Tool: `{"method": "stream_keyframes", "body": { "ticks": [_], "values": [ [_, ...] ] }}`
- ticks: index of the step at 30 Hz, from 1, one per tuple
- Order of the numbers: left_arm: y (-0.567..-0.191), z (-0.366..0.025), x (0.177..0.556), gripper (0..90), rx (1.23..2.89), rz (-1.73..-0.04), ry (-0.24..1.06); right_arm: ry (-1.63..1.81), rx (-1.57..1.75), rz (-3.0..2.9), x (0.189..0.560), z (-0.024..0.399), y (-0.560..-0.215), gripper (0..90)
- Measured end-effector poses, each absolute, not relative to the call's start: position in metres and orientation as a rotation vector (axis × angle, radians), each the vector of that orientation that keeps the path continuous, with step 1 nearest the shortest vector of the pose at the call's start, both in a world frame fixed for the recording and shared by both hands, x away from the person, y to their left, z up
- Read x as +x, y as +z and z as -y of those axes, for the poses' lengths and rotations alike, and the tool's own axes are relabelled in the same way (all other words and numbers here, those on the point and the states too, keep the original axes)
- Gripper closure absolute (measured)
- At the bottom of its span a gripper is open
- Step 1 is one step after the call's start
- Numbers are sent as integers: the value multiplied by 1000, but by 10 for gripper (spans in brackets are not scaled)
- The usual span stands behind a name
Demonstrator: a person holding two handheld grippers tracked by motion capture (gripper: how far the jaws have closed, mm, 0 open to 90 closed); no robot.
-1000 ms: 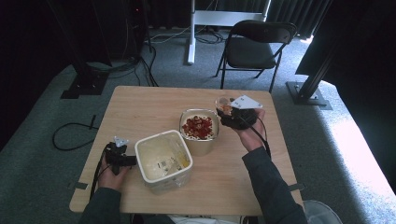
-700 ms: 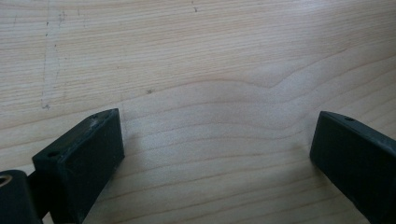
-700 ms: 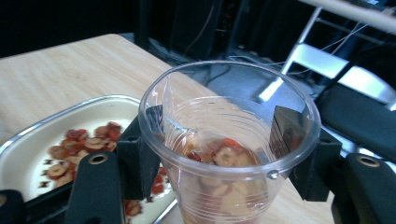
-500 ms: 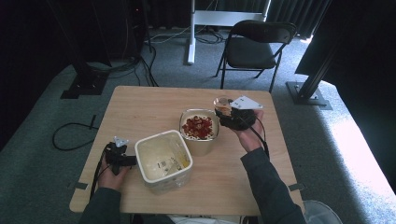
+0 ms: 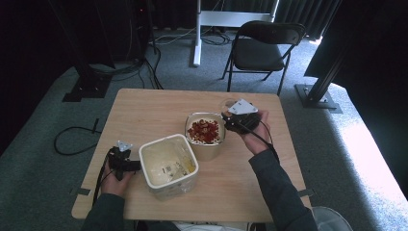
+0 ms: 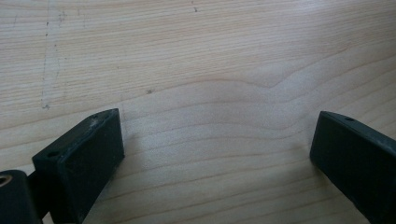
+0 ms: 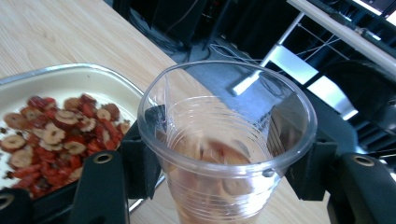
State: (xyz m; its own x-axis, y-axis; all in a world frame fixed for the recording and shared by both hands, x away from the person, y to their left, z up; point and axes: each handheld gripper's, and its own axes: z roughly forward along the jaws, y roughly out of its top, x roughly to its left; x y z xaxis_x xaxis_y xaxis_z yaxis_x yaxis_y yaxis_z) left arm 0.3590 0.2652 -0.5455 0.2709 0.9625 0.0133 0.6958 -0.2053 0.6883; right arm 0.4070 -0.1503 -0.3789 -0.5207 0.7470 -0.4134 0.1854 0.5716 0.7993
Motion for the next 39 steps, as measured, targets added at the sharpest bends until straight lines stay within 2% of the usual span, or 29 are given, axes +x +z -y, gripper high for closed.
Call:
{"method": "stream_keyframes", "body": {
  "ticks": [20,39],
  "values": [
    [-545,-265,359,33,1978,-1490,609,474,454,-2052,409,125,-384,373],
    [-545,-265,359,33,1978,-1490,609,227,216,-2071,406,106,-388,373]
  ]
}}
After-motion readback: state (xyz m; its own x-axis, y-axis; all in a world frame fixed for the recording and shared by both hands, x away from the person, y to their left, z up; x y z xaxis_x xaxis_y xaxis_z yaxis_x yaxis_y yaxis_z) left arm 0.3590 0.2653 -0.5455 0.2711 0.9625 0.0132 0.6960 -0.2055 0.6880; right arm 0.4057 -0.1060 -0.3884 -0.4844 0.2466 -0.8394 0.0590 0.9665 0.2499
